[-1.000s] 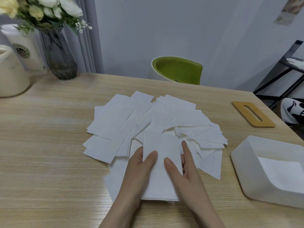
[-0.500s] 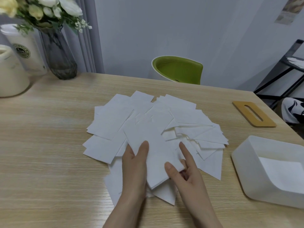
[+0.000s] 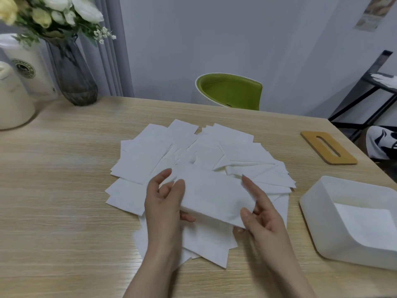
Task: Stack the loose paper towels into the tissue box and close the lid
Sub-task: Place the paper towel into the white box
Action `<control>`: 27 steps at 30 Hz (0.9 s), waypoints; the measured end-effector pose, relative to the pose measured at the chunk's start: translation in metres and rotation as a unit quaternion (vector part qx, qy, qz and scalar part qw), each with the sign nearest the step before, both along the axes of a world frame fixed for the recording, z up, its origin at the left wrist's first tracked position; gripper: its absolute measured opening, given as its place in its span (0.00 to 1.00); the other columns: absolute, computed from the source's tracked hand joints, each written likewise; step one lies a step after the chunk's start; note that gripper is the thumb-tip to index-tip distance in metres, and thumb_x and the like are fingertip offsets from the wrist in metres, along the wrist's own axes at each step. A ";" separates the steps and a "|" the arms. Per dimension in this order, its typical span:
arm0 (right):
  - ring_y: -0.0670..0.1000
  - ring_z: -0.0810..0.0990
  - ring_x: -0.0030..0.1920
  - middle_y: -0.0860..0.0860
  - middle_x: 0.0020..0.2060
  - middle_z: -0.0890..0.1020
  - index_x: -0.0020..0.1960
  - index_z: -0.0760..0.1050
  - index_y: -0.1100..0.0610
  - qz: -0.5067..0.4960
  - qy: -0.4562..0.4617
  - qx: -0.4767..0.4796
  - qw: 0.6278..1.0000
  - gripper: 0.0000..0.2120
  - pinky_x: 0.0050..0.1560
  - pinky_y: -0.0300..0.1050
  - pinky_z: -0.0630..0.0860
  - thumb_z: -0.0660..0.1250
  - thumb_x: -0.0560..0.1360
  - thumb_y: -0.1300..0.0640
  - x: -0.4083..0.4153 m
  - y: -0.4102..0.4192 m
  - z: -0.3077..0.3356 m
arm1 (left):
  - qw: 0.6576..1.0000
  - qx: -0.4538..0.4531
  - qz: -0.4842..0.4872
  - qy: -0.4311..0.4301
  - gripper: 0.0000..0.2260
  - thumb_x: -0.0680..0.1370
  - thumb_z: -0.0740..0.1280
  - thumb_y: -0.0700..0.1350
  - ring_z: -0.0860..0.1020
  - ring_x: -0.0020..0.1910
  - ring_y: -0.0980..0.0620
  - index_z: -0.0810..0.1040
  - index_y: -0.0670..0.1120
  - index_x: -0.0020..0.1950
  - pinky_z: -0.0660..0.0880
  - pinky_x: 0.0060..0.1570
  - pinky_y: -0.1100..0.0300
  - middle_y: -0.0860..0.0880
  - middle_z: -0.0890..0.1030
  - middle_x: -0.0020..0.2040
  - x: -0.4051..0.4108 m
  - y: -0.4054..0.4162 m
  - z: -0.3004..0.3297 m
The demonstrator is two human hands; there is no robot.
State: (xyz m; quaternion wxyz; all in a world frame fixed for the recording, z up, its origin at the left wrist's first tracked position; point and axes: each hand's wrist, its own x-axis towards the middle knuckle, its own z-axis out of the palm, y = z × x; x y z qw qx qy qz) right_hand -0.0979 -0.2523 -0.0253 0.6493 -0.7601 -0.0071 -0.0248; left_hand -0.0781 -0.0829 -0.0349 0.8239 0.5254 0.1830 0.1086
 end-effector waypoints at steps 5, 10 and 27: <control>0.41 0.77 0.43 0.40 0.43 0.82 0.60 0.77 0.43 0.041 0.000 -0.041 0.998 0.23 0.44 0.30 0.73 0.62 0.77 0.69 0.004 -0.014 0.011 | 0.995 0.053 -0.081 -0.012 0.19 0.73 0.71 0.43 0.82 0.37 0.57 0.75 0.58 0.61 0.73 0.22 0.61 0.54 0.85 0.45 -0.003 0.002 0.008; 0.43 0.67 0.31 0.42 0.26 0.70 0.48 0.83 0.42 -0.022 -0.047 -0.064 0.997 0.16 0.36 0.37 0.68 0.67 0.75 0.63 0.003 -0.032 0.021 | 0.992 0.080 -0.090 -0.035 0.22 0.74 0.71 0.40 0.81 0.36 0.57 0.76 0.66 0.61 0.73 0.23 0.61 0.55 0.82 0.45 -0.001 -0.010 0.019; 0.48 0.74 0.39 0.44 0.41 0.82 0.47 0.82 0.41 -0.268 -0.067 -0.143 0.951 0.10 0.42 0.43 0.70 0.69 0.74 0.56 -0.025 -0.184 0.060 | 0.899 0.229 -0.367 -0.071 0.10 0.73 0.71 0.42 0.76 0.33 0.61 0.83 0.56 0.51 0.73 0.30 0.62 0.57 0.81 0.44 0.037 -0.162 0.056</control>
